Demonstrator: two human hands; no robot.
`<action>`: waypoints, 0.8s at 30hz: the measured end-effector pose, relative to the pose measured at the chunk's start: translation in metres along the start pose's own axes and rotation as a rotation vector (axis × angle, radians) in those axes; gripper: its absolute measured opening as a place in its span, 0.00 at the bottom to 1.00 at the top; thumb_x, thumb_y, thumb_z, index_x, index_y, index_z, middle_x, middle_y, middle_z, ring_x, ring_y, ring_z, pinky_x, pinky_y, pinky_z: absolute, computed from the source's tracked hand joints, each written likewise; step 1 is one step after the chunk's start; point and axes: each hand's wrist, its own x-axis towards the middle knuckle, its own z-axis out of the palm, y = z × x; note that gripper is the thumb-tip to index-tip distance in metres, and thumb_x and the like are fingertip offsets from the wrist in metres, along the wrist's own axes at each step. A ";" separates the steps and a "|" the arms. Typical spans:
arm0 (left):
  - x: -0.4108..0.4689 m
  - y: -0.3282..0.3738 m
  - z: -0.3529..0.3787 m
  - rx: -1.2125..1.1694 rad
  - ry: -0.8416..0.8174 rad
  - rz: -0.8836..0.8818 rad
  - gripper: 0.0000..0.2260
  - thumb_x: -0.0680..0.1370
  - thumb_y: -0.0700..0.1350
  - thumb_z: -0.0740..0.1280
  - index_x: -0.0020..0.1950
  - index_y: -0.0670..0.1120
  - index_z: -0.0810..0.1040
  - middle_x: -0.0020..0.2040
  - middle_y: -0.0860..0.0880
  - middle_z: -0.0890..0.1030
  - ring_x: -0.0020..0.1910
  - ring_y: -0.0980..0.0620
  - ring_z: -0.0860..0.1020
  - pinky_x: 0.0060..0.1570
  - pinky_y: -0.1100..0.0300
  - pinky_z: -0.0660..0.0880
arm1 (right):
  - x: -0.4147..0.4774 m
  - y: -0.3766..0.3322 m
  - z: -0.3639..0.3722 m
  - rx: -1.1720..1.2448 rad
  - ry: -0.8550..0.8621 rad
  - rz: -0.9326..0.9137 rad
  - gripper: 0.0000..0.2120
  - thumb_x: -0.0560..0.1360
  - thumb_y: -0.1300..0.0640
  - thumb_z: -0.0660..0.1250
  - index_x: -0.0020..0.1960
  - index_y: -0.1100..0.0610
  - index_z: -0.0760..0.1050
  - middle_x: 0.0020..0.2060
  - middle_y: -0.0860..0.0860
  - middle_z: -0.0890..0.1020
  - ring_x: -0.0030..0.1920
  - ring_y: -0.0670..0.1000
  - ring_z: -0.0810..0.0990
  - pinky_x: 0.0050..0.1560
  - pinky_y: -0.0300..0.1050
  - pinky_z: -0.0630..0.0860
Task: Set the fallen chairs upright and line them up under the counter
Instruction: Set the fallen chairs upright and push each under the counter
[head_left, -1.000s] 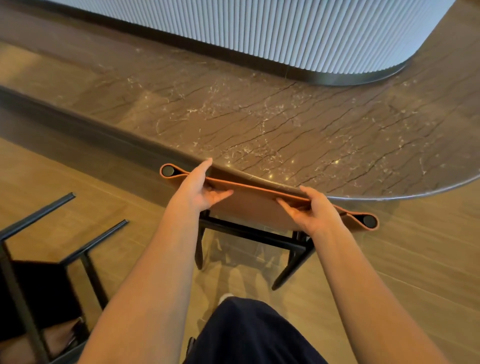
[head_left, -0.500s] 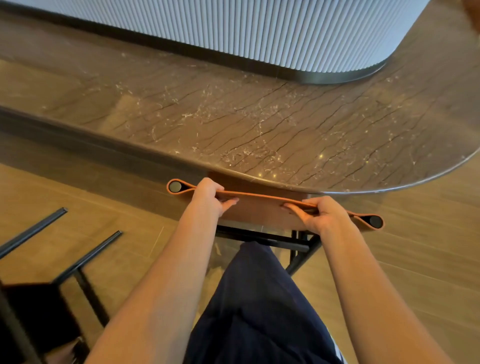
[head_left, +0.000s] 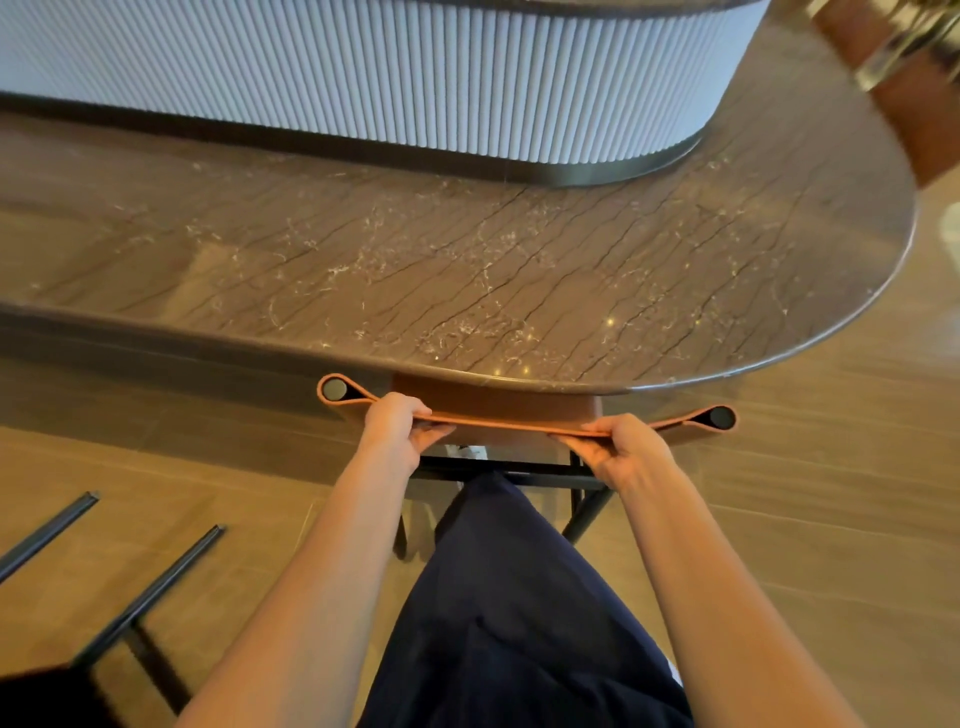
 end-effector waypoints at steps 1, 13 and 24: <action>0.003 0.004 0.003 -0.004 -0.004 0.016 0.14 0.77 0.27 0.56 0.59 0.39 0.69 0.48 0.38 0.76 0.43 0.40 0.79 0.29 0.48 0.79 | 0.003 -0.002 0.003 0.005 0.001 -0.002 0.22 0.75 0.77 0.50 0.69 0.70 0.62 0.57 0.69 0.74 0.62 0.71 0.72 0.54 0.69 0.71; 0.032 0.029 -0.001 -0.029 0.004 0.079 0.10 0.76 0.27 0.56 0.53 0.38 0.70 0.48 0.38 0.74 0.43 0.38 0.78 0.44 0.45 0.78 | 0.014 -0.009 0.043 0.030 -0.098 0.039 0.13 0.76 0.77 0.51 0.58 0.70 0.66 0.47 0.67 0.74 0.61 0.73 0.72 0.54 0.70 0.71; 0.026 0.028 -0.023 0.000 0.021 0.066 0.09 0.77 0.27 0.55 0.48 0.38 0.69 0.47 0.37 0.75 0.48 0.36 0.78 0.49 0.43 0.77 | 0.002 0.003 0.047 0.033 -0.105 0.094 0.10 0.76 0.78 0.52 0.50 0.67 0.67 0.46 0.64 0.74 0.52 0.67 0.75 0.57 0.67 0.72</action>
